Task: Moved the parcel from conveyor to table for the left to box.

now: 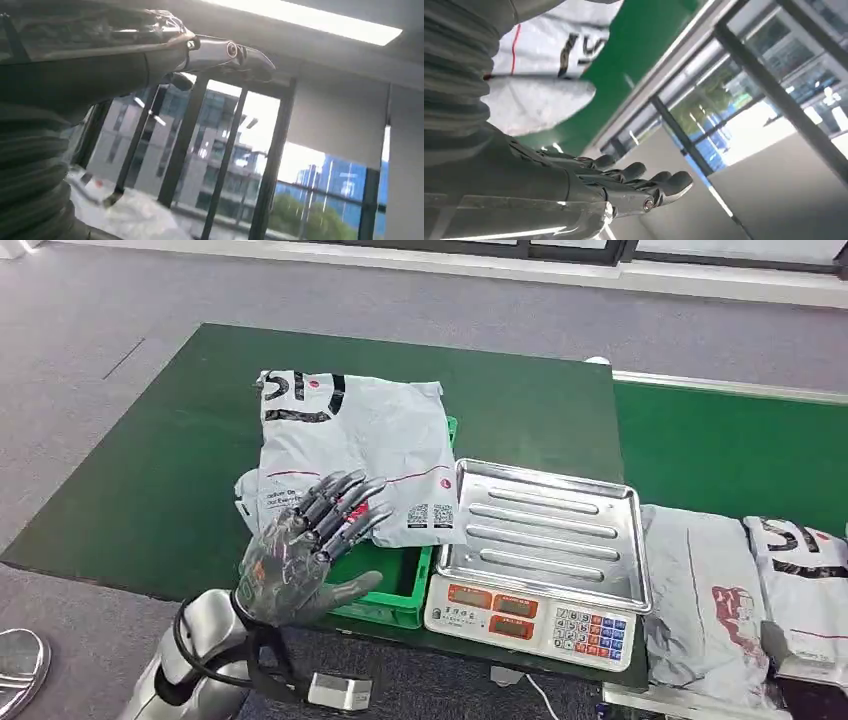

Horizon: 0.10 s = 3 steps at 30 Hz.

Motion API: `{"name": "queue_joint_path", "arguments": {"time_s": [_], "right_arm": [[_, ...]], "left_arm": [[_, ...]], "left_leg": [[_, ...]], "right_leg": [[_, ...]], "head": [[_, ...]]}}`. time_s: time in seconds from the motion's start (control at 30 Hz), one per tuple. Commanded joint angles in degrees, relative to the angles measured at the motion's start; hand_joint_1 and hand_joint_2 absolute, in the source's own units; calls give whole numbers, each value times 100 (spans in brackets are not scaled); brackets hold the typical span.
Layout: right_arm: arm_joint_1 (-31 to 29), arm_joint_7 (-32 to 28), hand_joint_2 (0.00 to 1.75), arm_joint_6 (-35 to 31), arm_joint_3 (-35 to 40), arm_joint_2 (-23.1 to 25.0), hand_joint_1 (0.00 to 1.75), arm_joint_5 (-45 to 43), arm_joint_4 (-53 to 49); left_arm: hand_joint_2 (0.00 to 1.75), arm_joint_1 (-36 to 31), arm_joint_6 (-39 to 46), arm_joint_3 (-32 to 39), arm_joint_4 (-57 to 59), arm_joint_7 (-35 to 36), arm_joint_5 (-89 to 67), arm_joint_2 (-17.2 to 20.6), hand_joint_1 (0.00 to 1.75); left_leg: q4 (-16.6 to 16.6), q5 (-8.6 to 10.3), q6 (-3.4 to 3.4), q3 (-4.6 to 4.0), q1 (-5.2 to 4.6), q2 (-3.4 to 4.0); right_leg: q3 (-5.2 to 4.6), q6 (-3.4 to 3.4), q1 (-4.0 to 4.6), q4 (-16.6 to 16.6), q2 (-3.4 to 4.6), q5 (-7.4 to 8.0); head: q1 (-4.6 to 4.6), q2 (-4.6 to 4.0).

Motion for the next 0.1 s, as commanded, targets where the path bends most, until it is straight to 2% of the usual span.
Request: {"name": "queue_joint_path", "arguments": {"time_s": [0.03, 0.1], "right_arm": [[52, -146, 175, -26, 78, 1503, 0, -833, 941], [23, -122, 175, -235, 157, 1603, 0, -393, 1152]], "left_arm": [[175, 706, -527, 459, 887, 260, -584, -271, 0], [175, 602, -513, 470, 1139, 265, -587, -399, 0]], "left_leg": [[-39, 1, -4, 49, 9, 27], [-37, 5, -6, 43, 11, 5]], "right_leg": [[42, -10, 10, -42, 26, 11], [42, -15, 12, -42, 2, 6]], "head": [[0, 0], [0, 0]]}}
